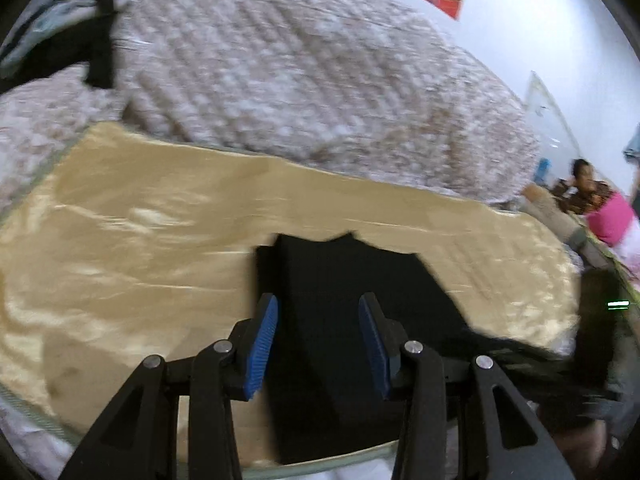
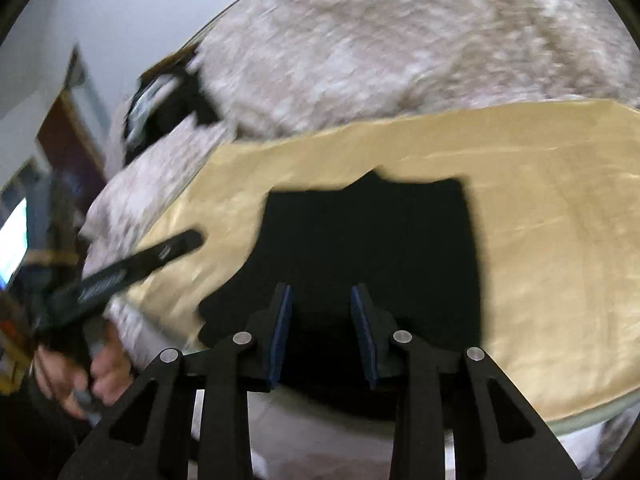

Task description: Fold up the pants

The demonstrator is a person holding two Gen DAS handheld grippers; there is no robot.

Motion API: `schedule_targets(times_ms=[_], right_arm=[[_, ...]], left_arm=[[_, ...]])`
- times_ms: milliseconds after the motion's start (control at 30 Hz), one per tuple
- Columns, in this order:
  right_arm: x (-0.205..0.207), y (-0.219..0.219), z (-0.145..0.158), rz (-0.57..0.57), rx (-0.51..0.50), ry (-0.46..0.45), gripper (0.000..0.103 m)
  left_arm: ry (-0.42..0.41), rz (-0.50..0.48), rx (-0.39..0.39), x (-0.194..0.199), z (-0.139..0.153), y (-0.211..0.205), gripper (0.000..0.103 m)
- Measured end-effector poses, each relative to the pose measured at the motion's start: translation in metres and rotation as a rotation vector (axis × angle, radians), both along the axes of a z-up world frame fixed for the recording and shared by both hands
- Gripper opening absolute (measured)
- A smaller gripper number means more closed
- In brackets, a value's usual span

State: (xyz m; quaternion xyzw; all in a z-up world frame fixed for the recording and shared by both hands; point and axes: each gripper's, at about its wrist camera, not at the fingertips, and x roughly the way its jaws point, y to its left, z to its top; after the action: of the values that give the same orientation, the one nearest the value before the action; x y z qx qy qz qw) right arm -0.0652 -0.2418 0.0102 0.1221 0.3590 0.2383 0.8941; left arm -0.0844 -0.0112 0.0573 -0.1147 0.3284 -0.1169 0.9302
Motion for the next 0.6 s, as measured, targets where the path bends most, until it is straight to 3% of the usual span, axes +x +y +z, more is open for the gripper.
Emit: schedule_targets(times_ms=[33,67,167,233,400,500,600], right_arm=[[0.008,-0.003,-0.009,-0.012,-0.036,0.047,0.032],[0.016,-0.008,-0.019,-0.027,-0.044,0.089,0.023],[0.017,-0.028,-0.015,-0.106,0.023,0.075,0.021],[0.021,-0.039,-0.014,-0.151,0.018,0.07,0.021],[0.037,-0.044,-0.007,-0.149,0.043,0.067,0.021],[0.054,-0.033,0.002,-0.089,0.016,0.049,0.021],[0.079,-0.018,0.006,-0.039,-0.029,0.054,0.021]], left_arm=[[0.006,-0.036,-0.006,0.001,-0.002,-0.008,0.045],[0.017,-0.061,0.006,0.002,-0.007,-0.015,0.045],[0.104,-0.064,0.08,0.003,-0.038,-0.025,0.045],[0.089,-0.035,0.129,-0.002,-0.045,-0.021,0.047],[0.131,-0.021,0.105,0.01,-0.034,-0.009,0.047],[0.102,-0.016,0.102,0.026,-0.021,-0.01,0.046],[0.041,-0.027,0.151,0.053,-0.006,-0.021,0.047]])
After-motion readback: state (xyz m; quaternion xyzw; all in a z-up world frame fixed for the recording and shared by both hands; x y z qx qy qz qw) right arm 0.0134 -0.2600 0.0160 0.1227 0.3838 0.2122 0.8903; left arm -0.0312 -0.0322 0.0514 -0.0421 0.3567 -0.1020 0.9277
